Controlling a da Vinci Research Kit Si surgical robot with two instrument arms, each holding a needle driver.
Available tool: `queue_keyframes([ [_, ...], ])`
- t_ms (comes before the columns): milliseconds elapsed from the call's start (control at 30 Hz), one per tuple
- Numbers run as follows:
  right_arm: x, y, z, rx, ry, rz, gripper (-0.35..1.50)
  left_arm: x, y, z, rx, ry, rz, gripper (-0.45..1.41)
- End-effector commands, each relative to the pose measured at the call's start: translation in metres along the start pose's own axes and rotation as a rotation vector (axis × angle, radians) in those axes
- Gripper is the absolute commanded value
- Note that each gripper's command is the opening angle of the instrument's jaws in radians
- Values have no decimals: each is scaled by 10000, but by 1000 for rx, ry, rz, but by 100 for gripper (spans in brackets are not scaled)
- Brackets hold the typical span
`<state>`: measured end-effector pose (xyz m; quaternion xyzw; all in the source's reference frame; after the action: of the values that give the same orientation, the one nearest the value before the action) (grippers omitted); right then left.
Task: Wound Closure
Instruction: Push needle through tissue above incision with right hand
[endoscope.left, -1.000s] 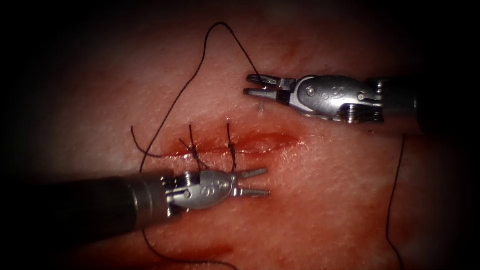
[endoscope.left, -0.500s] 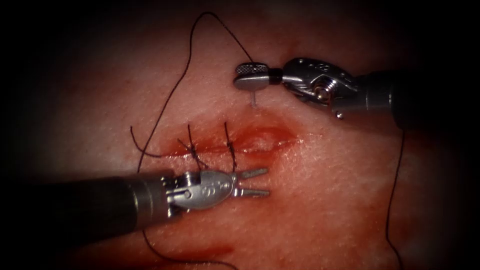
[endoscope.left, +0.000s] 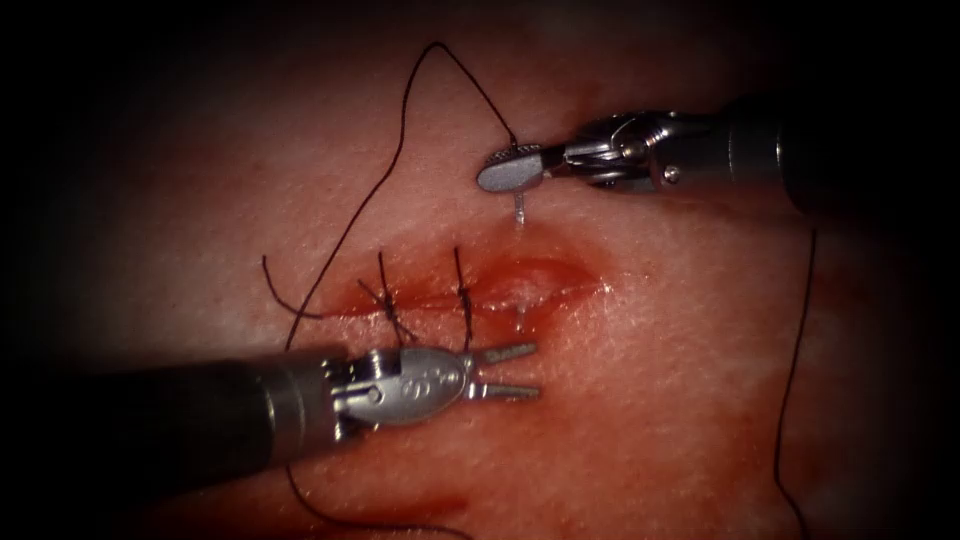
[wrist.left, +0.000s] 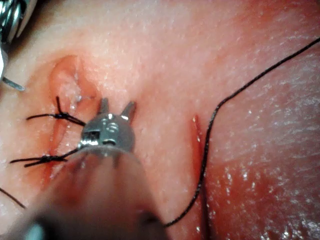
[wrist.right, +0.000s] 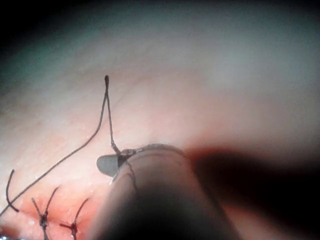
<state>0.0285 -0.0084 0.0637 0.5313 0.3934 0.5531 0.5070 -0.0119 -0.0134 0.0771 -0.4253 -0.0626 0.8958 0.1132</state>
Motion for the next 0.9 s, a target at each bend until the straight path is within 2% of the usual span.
queue_keyframes([
  [33,0,-1,11,24,-20,14,-35,-1,0,8,0,0,0,19],
  [133,-8,-2,18,45,-51,23,-35,-2,-1,8,0,0,0,19],
  [167,-6,-3,18,30,-32,23,-35,-2,-1,8,0,0,0,19],
  [367,39,-2,0,-42,143,-256,-35,-1,0,8,0,0,0,19],
  [433,55,-1,-8,-94,195,-406,-35,-1,0,8,0,0,0,19],
  [500,68,-1,-14,-91,228,-392,-35,-1,0,8,0,0,0,19],
  [567,70,1,-15,-65,216,-359,-35,-2,-1,8,-1,0,0,19],
  [800,43,15,-2,-41,139,-251,-35,-2,0,8,-1,0,0,19],
  [900,42,18,-2,-40,137,-255,-35,-2,0,8,0,0,0,19],
])
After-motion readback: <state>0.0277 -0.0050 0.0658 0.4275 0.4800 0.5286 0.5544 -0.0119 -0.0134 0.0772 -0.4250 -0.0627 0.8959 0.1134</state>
